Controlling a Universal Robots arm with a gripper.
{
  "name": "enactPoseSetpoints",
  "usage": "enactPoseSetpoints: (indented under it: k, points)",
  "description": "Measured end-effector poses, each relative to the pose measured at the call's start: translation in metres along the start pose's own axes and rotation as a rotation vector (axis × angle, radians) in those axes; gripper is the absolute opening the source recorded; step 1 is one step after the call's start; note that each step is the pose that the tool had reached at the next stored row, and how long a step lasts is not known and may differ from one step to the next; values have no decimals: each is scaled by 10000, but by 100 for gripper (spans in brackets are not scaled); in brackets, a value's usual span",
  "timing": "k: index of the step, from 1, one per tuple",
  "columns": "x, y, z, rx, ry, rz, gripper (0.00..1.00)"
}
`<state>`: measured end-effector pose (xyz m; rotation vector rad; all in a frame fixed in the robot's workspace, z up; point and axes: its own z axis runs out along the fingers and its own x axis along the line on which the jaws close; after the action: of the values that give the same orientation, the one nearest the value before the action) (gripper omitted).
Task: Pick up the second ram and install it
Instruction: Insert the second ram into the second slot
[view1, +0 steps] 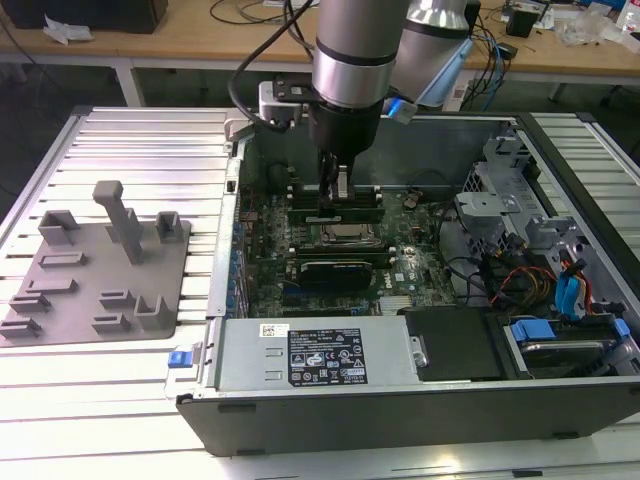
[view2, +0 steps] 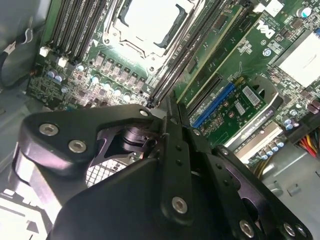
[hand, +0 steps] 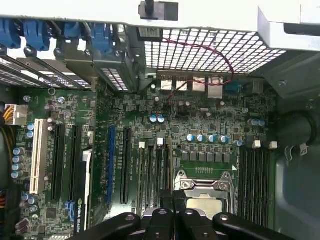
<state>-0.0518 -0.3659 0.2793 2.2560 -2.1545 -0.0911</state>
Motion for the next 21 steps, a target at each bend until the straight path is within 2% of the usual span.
enactPoseSetpoints:
  k: [7, 10, 16, 21]
  points:
    - [-12, -9, 155, 0, 0, 5, 9]
    - [-6, -10, 188, -1, 2, 15, 9]
    - [9, -11, 205, 0, 0, 26, 9]
    - [14, -12, 221, 8, -16, 315, 9]
